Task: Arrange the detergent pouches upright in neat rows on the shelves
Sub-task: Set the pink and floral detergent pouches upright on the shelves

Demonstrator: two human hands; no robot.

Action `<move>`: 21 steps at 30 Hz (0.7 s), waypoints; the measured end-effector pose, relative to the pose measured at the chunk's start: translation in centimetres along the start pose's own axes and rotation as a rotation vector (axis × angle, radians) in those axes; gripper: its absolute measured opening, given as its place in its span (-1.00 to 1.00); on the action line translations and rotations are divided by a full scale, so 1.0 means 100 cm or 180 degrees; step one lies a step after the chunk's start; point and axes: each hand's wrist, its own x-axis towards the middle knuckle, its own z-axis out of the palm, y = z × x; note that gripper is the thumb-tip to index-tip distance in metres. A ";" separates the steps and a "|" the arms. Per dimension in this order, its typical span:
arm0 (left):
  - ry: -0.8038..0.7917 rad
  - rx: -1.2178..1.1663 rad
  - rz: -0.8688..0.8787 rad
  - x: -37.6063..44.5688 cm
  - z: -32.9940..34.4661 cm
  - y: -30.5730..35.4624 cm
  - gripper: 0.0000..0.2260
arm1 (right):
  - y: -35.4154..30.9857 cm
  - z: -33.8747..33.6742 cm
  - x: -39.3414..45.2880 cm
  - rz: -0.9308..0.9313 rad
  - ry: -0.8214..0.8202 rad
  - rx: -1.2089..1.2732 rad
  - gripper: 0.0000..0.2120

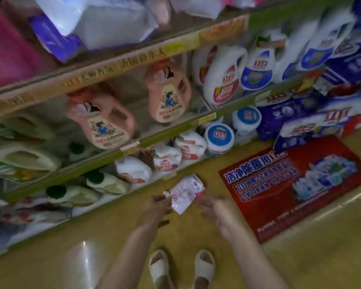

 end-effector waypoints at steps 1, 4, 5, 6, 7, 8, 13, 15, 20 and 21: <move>-0.0086 -0.0045 -0.0074 0.020 0.003 -0.011 -0.79 | 0.013 -0.002 0.018 0.0123 0.0018 0.0092 -0.89; -0.0127 -0.0173 -0.0278 0.088 0.011 -0.051 -0.71 | 0.055 -0.009 0.087 0.0428 0.0039 0.0222 -0.80; -0.0162 -0.0347 -0.0436 0.112 0.014 -0.066 -0.71 | 0.069 -0.011 0.110 0.0535 0.0025 0.0209 -0.78; -0.0240 -0.0618 -0.0661 0.136 0.017 -0.082 -0.71 | 0.083 -0.012 0.132 0.0643 0.0022 0.0211 -0.79; -0.0334 -0.0942 -0.0911 0.161 0.020 -0.100 -0.71 | 0.100 -0.014 0.154 0.0746 0.0029 0.0225 -0.81; -0.0395 -0.1263 -0.1130 0.185 0.024 -0.119 -0.71 | 0.117 -0.016 0.176 0.0843 0.0041 0.0235 -0.84; -0.0282 -0.1848 -0.1479 0.286 0.045 -0.214 -0.75 | 0.192 -0.024 0.275 0.1000 0.0058 0.0162 -0.93; -0.0263 -0.1708 -0.1593 0.319 0.059 -0.244 -0.71 | 0.220 -0.023 0.307 0.1046 0.0055 0.0180 -0.93; -0.0218 -0.1082 -0.1904 0.393 0.095 -0.295 -0.68 | 0.276 -0.018 0.371 0.0990 0.0118 -0.0141 -0.77; -0.0159 -0.1096 -0.1929 0.400 0.099 -0.302 -0.66 | 0.281 -0.020 0.374 0.0888 0.0134 -0.0338 -0.72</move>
